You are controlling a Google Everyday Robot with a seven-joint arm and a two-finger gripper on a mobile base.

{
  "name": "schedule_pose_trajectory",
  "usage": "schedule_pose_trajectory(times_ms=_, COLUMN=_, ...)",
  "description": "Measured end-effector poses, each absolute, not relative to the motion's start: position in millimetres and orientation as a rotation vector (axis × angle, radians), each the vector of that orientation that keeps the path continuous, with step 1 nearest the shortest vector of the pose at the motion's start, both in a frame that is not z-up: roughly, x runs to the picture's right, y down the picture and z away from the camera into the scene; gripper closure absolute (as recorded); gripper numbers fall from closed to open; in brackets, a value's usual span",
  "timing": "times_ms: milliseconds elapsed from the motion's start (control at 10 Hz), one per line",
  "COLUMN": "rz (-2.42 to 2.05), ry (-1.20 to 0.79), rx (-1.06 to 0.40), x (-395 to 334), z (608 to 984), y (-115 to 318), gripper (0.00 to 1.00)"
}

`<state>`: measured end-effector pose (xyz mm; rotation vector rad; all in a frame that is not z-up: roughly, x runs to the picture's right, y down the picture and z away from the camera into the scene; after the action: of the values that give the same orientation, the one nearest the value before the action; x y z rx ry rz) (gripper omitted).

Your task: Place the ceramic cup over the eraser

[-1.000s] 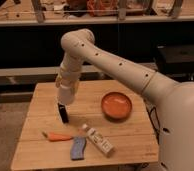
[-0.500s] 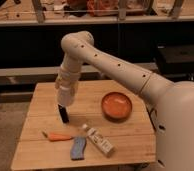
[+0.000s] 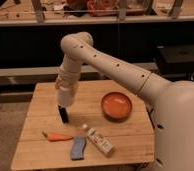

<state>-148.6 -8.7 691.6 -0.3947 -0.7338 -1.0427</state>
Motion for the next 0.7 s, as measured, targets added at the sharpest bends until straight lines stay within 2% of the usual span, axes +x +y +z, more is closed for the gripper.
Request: schedule_pose_trajectory(times_ms=700, rz=-1.227, ry=-0.749, rx=-0.408, x=-164.8, z=688.9, y=-0.3, gripper=0.98)
